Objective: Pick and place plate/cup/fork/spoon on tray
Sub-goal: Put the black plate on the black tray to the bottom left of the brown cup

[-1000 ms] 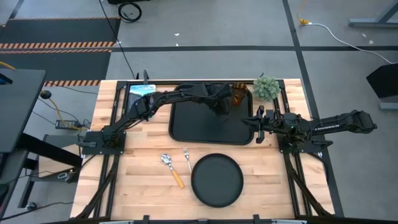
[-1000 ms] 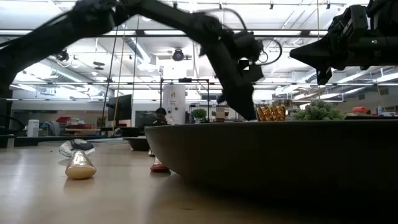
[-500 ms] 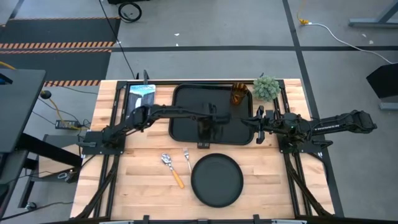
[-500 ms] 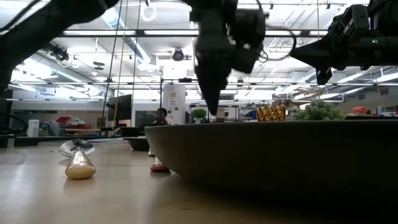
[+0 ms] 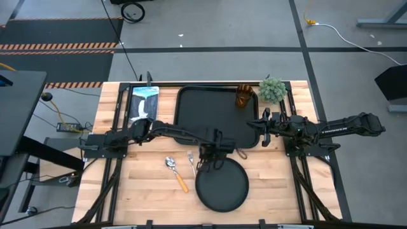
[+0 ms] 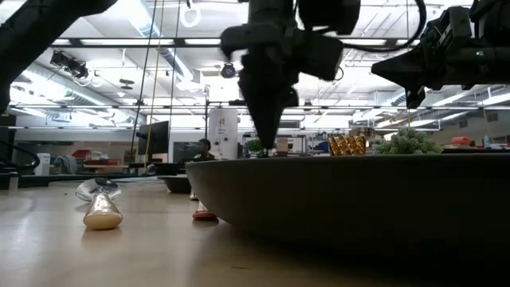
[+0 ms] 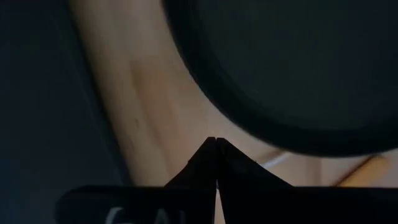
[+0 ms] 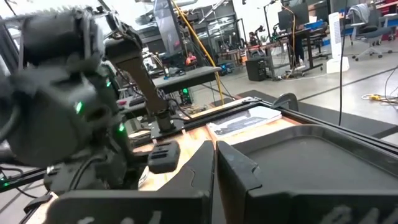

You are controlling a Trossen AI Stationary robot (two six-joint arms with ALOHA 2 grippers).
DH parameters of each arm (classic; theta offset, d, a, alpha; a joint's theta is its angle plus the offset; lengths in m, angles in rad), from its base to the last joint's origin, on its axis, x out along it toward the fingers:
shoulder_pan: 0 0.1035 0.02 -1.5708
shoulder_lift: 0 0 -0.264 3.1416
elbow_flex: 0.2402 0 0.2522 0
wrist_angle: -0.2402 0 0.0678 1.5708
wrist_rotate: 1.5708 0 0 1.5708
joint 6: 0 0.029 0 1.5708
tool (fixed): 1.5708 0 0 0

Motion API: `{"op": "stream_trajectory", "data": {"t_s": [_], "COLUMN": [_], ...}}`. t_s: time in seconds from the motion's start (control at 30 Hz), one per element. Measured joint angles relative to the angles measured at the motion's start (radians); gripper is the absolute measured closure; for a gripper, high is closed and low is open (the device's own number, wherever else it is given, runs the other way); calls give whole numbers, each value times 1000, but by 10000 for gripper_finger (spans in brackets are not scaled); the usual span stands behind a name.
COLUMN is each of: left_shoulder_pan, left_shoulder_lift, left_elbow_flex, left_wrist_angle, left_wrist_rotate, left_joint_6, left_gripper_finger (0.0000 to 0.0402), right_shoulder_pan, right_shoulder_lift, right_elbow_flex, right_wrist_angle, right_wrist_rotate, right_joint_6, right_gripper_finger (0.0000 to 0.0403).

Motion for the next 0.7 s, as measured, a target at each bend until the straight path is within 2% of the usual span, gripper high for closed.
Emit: {"op": "stream_trajectory", "data": {"t_s": [0.17, 0.3, 0.43, 0.57, 0.7], "left_shoulder_pan": [-28, -31, -37, -38, -43], "left_shoulder_lift": [-153, -279, -361, -367, -370], "left_elbow_flex": [-242, -449, -604, -665, -685], "left_wrist_angle": [169, 383, 570, 636, 692], "left_wrist_rotate": [-23, -29, -31, 8, -3], "left_joint_6": [-112, -271, -456, -621, -746], "left_gripper_finger": [396, 388, 369, 321, 254], "right_shoulder_pan": [0, 0, 0, 0, 0], "right_shoulder_lift": [0, 0, 0, 0, 0], "right_elbow_flex": [0, 0, 0, 0, 0], "right_wrist_angle": [0, 0, 0, 0, 0], "right_wrist_rotate": [0, 0, 0, 0, 0], "right_joint_6": [0, 0, 0, 0, 0], "right_gripper_finger": [380, 380, 380, 380, 380]}}
